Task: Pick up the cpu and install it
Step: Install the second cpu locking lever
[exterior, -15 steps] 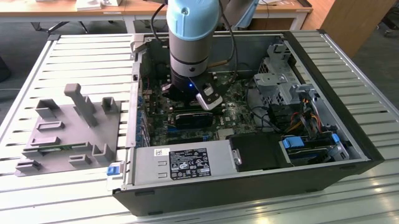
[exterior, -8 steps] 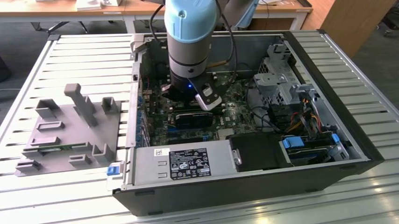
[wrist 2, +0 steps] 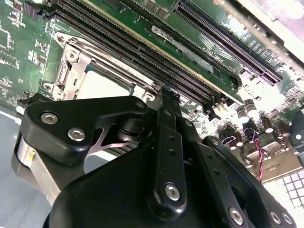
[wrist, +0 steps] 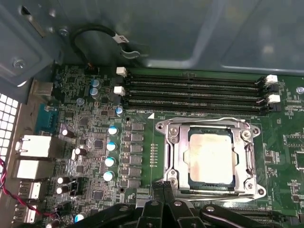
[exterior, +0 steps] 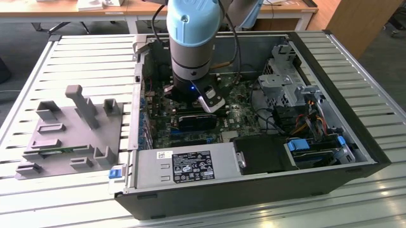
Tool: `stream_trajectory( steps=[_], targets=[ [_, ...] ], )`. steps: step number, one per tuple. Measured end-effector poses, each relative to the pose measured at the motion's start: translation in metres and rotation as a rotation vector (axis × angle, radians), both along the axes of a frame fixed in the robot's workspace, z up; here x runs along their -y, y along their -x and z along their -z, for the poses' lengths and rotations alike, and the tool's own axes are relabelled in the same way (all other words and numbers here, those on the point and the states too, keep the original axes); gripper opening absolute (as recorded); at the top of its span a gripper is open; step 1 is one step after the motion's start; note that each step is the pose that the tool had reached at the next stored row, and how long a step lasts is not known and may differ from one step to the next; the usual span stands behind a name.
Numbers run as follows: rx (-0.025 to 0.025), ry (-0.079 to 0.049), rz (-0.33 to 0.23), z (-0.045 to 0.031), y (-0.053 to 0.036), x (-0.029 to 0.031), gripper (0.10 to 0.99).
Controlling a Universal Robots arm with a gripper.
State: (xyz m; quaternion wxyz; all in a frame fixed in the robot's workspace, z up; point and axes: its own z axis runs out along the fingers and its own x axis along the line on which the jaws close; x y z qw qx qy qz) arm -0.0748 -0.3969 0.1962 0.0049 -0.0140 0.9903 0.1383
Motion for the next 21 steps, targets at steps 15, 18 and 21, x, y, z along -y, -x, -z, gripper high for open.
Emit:
stream_trajectory(
  steps=[15, 18, 21],
  targets=[
    [0.0018, -0.023, 0.000, 0.0067, 0.0027, 0.0001, 0.106],
    [0.0019, -0.023, 0.000, 0.0066, 0.0029, 0.0000, 0.106],
    [0.0023, -0.025, 0.000, 0.0026, 0.0029, -0.0001, 0.106]
  ],
)
